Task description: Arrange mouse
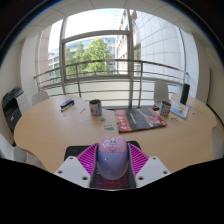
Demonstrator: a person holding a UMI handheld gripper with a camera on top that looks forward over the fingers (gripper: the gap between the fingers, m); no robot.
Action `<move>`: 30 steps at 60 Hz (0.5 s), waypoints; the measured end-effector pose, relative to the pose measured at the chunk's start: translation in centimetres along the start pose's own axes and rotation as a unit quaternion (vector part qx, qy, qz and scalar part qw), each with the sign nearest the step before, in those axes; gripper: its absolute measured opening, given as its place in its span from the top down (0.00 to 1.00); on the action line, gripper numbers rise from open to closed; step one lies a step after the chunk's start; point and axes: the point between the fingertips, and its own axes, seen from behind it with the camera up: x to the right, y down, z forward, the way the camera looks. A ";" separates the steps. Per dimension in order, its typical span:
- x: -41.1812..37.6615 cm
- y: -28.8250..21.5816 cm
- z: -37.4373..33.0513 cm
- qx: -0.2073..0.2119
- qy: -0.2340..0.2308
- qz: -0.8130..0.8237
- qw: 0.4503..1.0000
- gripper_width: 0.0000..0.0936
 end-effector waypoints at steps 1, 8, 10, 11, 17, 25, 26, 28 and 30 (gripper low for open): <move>-0.2 1.0 0.6 -0.012 0.002 -0.002 1.000 0.53; -1.4 6.9 4.5 -0.064 0.010 0.009 0.998 0.48; -1.5 7.9 4.8 -0.075 0.012 0.012 0.997 0.47; -1.6 8.2 4.9 -0.079 0.013 0.014 0.997 0.47; -1.5 9.9 5.7 -0.100 0.024 0.017 0.995 0.39; -1.9 8.3 4.0 -0.088 0.031 0.007 0.996 0.09; -1.9 8.1 3.6 -0.087 0.033 0.004 0.996 0.11; -1.9 7.7 2.6 -0.085 0.038 0.001 0.996 0.11; -1.9 7.1 1.5 -0.081 0.042 -0.002 0.996 0.09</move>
